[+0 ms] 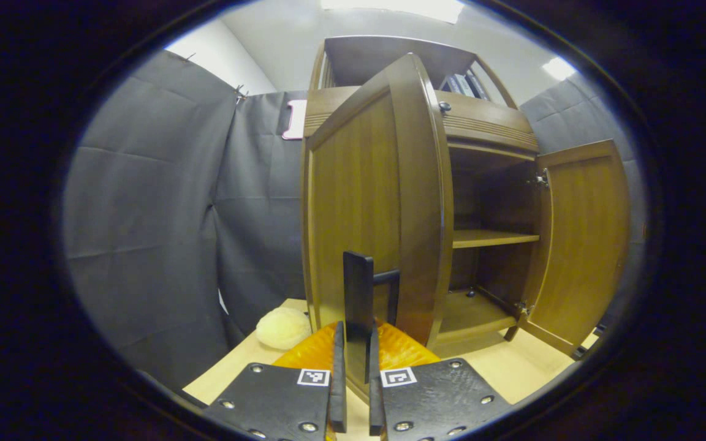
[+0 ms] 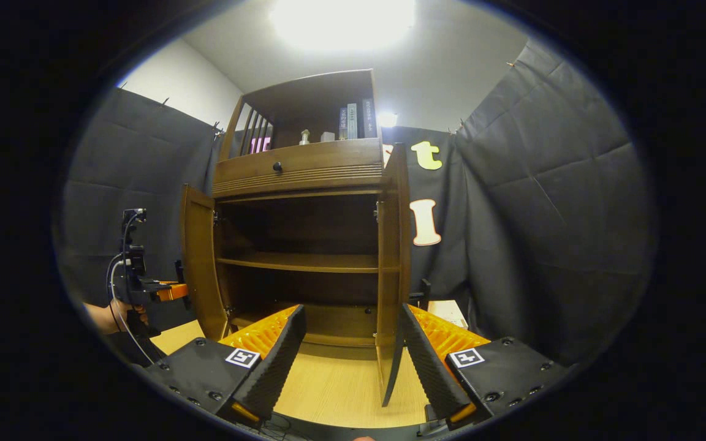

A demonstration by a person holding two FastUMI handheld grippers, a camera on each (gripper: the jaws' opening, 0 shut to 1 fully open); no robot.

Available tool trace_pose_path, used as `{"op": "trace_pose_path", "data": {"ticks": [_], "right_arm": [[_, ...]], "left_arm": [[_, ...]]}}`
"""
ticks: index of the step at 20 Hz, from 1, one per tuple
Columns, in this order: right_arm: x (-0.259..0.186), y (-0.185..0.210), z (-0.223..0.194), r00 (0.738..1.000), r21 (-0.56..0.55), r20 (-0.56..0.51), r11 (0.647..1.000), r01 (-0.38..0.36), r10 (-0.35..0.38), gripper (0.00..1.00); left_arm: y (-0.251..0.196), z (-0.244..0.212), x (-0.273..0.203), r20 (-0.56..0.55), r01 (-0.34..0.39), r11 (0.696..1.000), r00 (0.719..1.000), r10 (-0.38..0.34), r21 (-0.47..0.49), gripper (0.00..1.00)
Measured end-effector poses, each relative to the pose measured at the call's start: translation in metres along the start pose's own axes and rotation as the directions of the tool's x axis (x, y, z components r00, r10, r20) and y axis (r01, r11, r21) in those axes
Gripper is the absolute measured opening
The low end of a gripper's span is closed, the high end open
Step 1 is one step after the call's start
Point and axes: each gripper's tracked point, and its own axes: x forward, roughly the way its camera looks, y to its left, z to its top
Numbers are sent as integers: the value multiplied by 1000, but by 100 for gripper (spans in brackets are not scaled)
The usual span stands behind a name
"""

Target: Open the right door of the double-door shoe cabinet with the right hand, and open the left door with the left hand.

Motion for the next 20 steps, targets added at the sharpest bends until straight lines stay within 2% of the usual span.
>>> {"op": "trace_pose_path", "data": {"ticks": [4,7,10,16,20], "right_arm": [[6,22,2,1000,3,2,1000,-11,11,96],[9,40,2,1000,1,4,1000,-22,22,96],[14,62,4,999,-2,6,999,-38,38,96],[26,101,6,998,-17,7,998,-66,66,94],[31,122,7,998,-17,16,998,-59,60,96]], "left_arm": [[30,3,-9,3,-3,1000,1000,3,-31,18],[55,7,-16,25,-15,1000,1000,15,10,18],[70,11,-20,34,-12,1000,999,12,6,15],[125,5,-31,37,-51,999,998,51,-20,18],[160,5,-44,38,-88,996,995,89,-27,18]]}}
